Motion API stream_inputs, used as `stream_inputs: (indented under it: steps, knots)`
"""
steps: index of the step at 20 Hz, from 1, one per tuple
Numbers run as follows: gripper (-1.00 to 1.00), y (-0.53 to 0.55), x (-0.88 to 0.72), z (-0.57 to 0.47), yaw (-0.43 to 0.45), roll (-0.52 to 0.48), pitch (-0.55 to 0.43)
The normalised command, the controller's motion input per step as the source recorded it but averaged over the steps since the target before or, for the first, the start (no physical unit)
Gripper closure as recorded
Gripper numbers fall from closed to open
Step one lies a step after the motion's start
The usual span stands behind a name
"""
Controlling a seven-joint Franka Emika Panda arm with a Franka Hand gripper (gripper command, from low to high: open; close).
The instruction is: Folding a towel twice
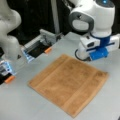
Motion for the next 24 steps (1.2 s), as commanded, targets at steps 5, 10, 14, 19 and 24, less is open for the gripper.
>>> stream_inputs:
  steps: [5,10,14,19,24]
  knots:
    - [-1.0,0.27,0.55,0.01,-0.041,-0.294,0.075]
    - [-1.0,0.27,0.57,0.04,-0.019,-0.267,0.122]
    - [-1.0,0.22,0.47,0.04,-0.08,-0.302,0.131]
    - [-1.0,0.2,0.38,-0.02,-0.112,-0.353,0.136]
    - [-1.0,0.17,0.31,0.01,-0.092,-0.399,0.15]
